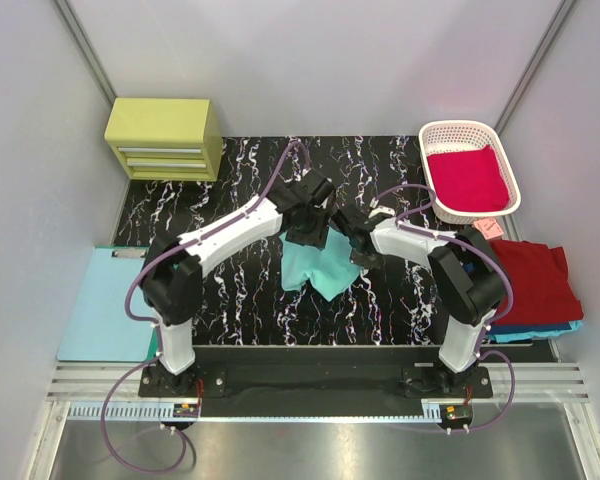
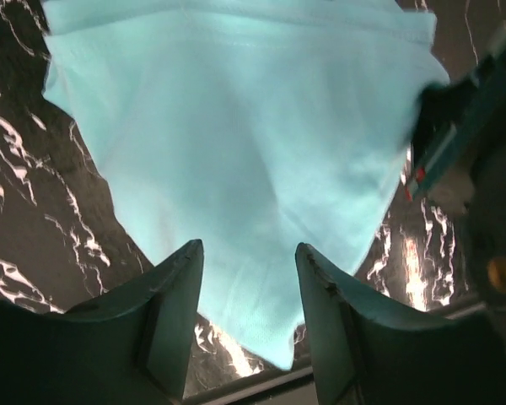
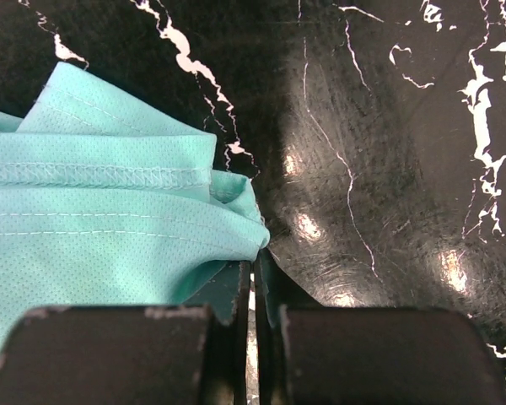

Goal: Fold and stack the t-shirts
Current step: Grab one side of the 2/3 rectangular tshirt with both arms

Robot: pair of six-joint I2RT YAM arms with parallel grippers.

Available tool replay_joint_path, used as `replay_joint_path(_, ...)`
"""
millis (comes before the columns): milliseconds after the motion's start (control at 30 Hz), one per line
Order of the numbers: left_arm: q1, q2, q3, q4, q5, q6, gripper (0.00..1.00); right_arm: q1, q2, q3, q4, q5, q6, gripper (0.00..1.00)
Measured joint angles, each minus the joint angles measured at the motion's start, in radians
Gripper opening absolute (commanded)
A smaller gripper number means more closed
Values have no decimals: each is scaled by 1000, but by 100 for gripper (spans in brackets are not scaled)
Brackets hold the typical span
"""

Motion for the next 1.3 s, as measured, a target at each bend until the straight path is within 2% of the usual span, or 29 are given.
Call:
replay_joint_path(100,11,61,42,-2,3,1,49,-6,-2,0,0,-8,-4,0)
replay_joint_path(333,-4,104,15,-2,28,13,41,-5,-2,0,2,-10,-19,0)
replay_joint_path(433,-10,104,-12,2,31,15,26,-5,-2,0,4,-11,-25,0)
replay_joint_path(500,-11,104,-35,6,33,16,12,-5,-2,0,5,-12,-27,0)
replay_joint_path(600,-12,98,-75,12,33,14,0,-5,-2,0,10,-18,-29,0)
replay_joint_path(733,-13,43,-162,32,29,14,0,-5,-2,0,15,-22,-30,0)
replay_joint_path(1000,-17,-187,-317,68,31,7,0,-2,-2,0,44,-73,-29,0)
replay_joint_path(1300,-18,-224,-407,79,46,7,0,5,-1,1,62,-116,-29,0)
